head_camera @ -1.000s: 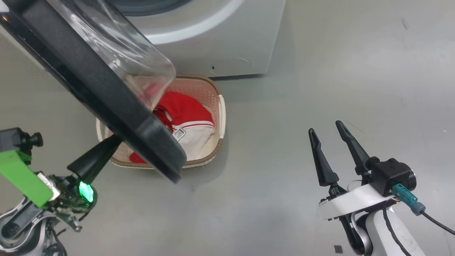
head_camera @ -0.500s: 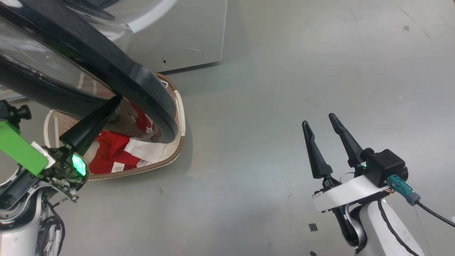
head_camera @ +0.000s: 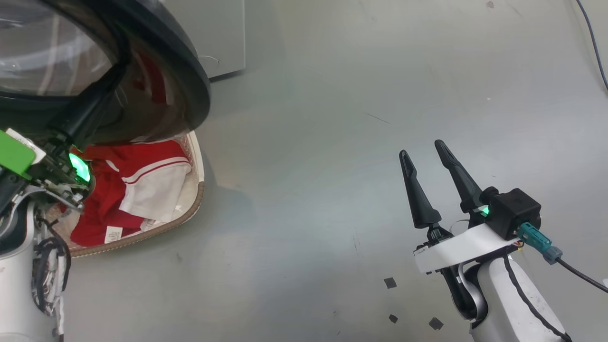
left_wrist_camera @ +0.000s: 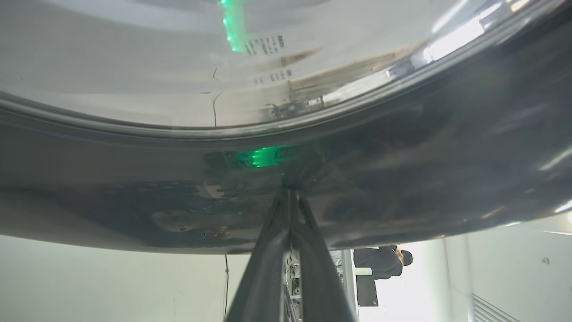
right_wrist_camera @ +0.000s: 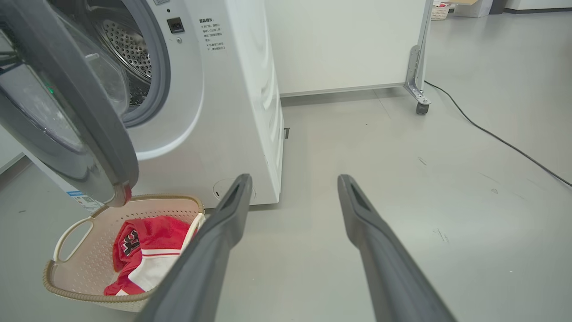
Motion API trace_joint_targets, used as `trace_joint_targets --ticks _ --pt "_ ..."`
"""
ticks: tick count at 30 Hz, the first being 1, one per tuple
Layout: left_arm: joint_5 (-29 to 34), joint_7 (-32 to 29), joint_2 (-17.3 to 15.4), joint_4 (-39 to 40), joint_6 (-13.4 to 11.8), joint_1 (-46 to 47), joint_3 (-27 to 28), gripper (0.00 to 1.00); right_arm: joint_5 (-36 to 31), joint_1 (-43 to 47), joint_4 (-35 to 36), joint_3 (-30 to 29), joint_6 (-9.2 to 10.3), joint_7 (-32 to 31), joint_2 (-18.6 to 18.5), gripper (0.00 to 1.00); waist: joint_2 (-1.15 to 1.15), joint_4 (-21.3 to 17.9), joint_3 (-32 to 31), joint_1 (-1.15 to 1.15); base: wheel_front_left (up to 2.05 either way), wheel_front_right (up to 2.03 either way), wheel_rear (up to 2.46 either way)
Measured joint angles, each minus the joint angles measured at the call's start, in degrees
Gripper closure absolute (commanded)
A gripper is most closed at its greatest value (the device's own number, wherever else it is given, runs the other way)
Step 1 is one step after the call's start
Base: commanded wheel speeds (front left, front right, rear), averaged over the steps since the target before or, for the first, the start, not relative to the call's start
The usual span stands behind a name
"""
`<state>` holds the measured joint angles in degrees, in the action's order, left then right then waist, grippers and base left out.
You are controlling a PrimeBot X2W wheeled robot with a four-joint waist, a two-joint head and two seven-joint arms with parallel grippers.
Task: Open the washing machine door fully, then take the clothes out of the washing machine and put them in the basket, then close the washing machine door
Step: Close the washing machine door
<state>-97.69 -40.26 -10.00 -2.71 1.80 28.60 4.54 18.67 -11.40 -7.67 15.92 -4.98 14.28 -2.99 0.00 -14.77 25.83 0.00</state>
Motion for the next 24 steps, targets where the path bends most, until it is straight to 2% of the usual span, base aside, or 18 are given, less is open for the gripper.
trace_joint_targets --ticks 14,24 --pt "3.4 3.6 -0.6 -4.4 -0.7 9.1 0.8 1.00 3.1 -2.3 1.2 -0.1 0.01 0.0 0.2 0.00 0.00 -4.0 3.3 0.00 0.00 0.00 0.00" --pt "4.2 6.7 -0.3 -9.0 -0.5 13.7 1.2 1.00 3.8 -2.5 1.2 0.4 0.08 0.2 0.3 0.00 0.00 -5.1 4.0 0.00 0.00 0.00 0.00"
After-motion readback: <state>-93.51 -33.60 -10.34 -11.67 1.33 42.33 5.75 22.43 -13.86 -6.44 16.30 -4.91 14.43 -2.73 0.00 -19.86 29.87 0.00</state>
